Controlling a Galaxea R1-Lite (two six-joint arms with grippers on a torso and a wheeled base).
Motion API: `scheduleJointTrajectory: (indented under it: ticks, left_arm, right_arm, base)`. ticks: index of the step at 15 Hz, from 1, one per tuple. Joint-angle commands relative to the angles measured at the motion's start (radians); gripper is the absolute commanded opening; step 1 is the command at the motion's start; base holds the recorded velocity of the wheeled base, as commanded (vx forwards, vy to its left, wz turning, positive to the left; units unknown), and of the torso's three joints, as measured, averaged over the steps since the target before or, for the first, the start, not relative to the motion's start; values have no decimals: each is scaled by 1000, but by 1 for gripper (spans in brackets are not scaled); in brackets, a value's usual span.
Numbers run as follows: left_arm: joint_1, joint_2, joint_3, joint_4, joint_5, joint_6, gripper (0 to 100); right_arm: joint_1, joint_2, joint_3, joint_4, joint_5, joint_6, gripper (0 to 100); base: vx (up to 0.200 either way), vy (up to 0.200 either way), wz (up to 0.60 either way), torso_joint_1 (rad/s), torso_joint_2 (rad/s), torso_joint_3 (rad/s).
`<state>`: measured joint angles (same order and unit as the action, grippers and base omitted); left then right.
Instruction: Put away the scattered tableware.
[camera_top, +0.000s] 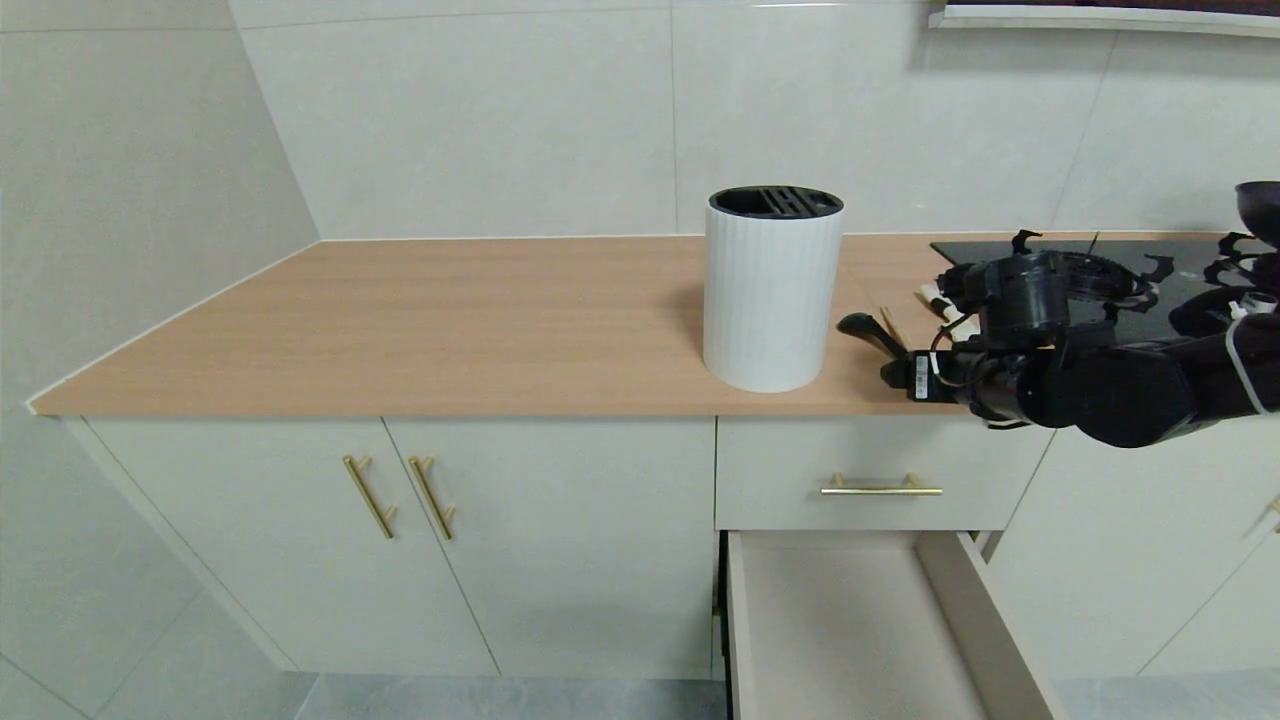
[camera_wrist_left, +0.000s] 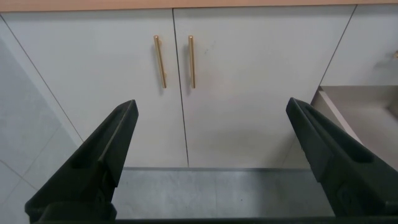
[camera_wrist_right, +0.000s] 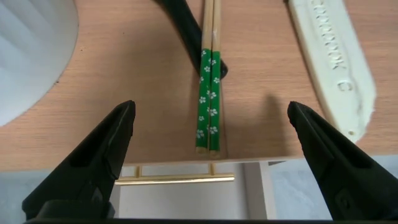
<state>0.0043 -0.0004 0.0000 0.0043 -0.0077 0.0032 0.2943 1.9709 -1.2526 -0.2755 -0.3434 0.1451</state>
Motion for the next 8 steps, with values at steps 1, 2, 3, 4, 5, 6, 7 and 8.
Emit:
scheduleJointTrajectory:
  ticks: [1,2,3,4,5,6,7,8]
  left_arm:
    - [0,0,0,0,0,0,100]
    - [0,0,0,0,0,0,100]
    - [0,0,0,0,0,0,100]
    - [0,0,0,0,0,0,100]
    - [0,0,0,0,0,0,100]
    - [0,0,0,0,0,0,100]
    - [0,0,0,0,0,0,100]
    - [0,0,0,0,0,0,100]
  right_arm:
    - [0,10,-2,-1,0,1,100]
    - [0,16,-7,-7,0,2,100]
    - [0,17,-8,-7,0,2,100]
    - [2,19,-8,-8,0,2,100]
    - [0,19,-8,-8,0,2,0]
    - [0,17,-7,-8,0,2,0]
    - [0,17,-7,-8,0,2,0]
    - [0,17,-7,-8,0,2,0]
  base:
    - [0,0,0,0,0,0]
    - [0,0,0,0,0,0]
    - [0,0,0,0,0,0]
    - [0,0,0,0,0,0]
    - [0,0,0,0,0,0]
    - [0,0,0,0,0,0]
    - [0,0,0,0,0,0]
    - [0,0,0,0,0,0]
